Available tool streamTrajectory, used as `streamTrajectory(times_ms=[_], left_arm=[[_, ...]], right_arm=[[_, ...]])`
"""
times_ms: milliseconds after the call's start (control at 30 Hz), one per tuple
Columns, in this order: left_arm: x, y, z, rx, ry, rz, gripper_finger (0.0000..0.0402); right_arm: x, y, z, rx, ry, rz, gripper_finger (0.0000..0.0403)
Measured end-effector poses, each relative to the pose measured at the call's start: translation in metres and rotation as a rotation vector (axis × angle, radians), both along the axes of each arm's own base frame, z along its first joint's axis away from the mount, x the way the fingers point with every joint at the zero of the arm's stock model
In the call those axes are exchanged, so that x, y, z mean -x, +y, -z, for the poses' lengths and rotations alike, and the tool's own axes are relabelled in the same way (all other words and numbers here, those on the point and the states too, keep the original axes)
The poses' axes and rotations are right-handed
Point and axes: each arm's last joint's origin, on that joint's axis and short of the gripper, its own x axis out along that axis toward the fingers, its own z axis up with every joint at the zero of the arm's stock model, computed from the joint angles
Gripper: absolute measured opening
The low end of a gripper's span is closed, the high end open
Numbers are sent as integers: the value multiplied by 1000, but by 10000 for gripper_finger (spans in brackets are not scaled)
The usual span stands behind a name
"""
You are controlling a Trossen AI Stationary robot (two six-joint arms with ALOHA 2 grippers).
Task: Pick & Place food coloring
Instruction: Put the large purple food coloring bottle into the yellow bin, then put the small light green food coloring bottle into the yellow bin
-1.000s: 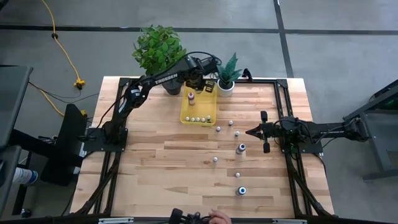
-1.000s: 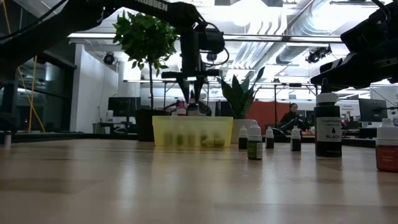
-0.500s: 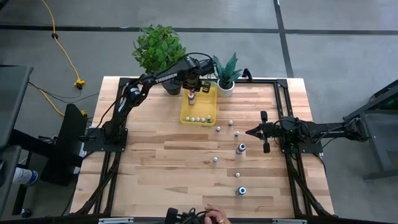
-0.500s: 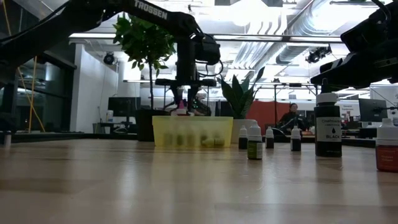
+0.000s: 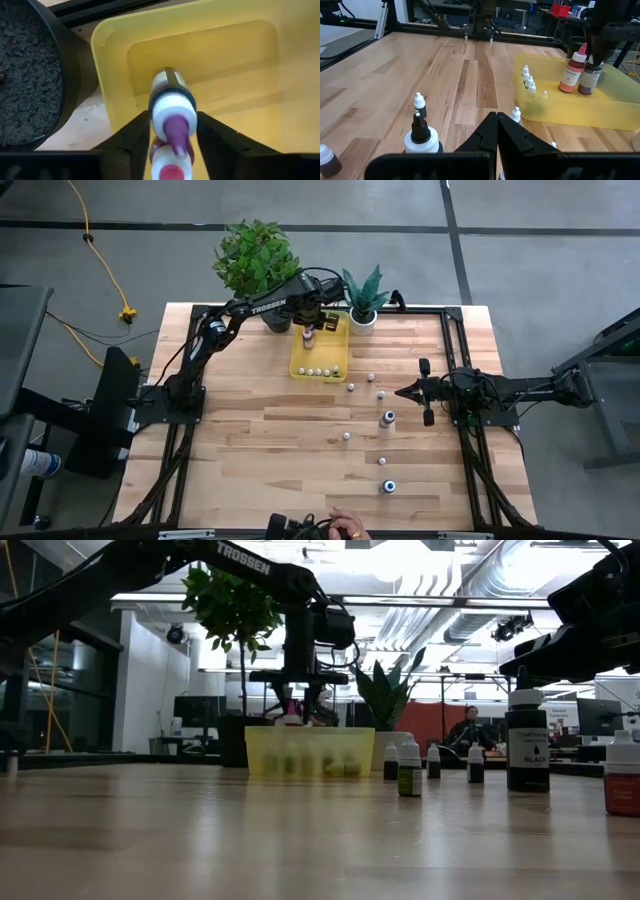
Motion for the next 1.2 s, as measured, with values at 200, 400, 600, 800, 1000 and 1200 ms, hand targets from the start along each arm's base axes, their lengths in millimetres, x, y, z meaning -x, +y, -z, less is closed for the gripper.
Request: streamTrajectory(times_ms=[200, 400, 600, 800, 1000, 1200], left_arm=[[-2, 1, -1, -16, -20, -1, 199], [-2, 2, -1, -49, -4, -7, 208], [-2, 3, -5, -77, -1, -2, 209], [-6, 2, -27, -147, -41, 39, 210], [-14, -13, -46, -178, -78, 99, 209], [-22, -44, -62, -189, -100, 209, 209]], right_arm=[[0, 0, 0, 0, 0, 0, 0], [0, 0, 0, 0, 0, 0, 0], [0, 0, 0, 0, 0, 0, 0], [0, 0, 0, 0, 0, 0, 0], [0, 0, 0, 0, 0, 0, 0], [0, 0, 0, 0, 0, 0, 0]])
